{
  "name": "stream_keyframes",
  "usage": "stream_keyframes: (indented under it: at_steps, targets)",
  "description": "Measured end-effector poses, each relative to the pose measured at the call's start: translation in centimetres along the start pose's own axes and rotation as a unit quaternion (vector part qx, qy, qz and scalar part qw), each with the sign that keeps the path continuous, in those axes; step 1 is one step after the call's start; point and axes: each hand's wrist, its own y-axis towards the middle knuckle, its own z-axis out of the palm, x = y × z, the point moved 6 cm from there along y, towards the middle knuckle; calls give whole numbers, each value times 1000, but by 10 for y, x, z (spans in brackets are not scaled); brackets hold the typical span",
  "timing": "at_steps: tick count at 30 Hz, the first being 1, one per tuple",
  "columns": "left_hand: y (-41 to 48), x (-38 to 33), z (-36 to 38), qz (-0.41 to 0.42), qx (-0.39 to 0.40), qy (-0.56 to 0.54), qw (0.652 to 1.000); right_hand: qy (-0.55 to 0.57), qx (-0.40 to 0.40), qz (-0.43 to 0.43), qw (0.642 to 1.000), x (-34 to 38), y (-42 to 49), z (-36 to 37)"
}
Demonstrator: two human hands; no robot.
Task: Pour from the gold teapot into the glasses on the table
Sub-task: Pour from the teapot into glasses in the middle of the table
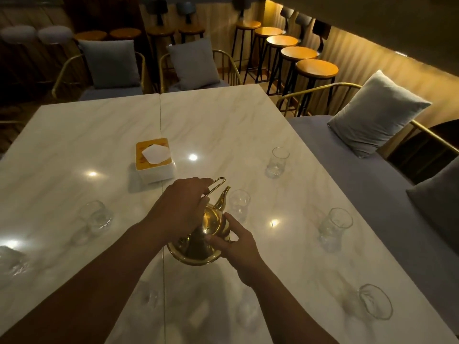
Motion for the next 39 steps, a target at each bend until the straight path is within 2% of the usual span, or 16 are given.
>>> stream_keyframes:
  at_steps: [10, 26, 39]
  targets:
    - [21, -7, 24, -15, 15, 41, 999, 34, 51, 12, 998, -3, 0, -15]
    - [60, -15, 41, 19, 33, 107, 994, 68, 44, 101, 992, -9, 8, -18]
    - [80, -20, 52, 35, 31, 107, 993, 103, 53, 122, 986, -15, 18, -23]
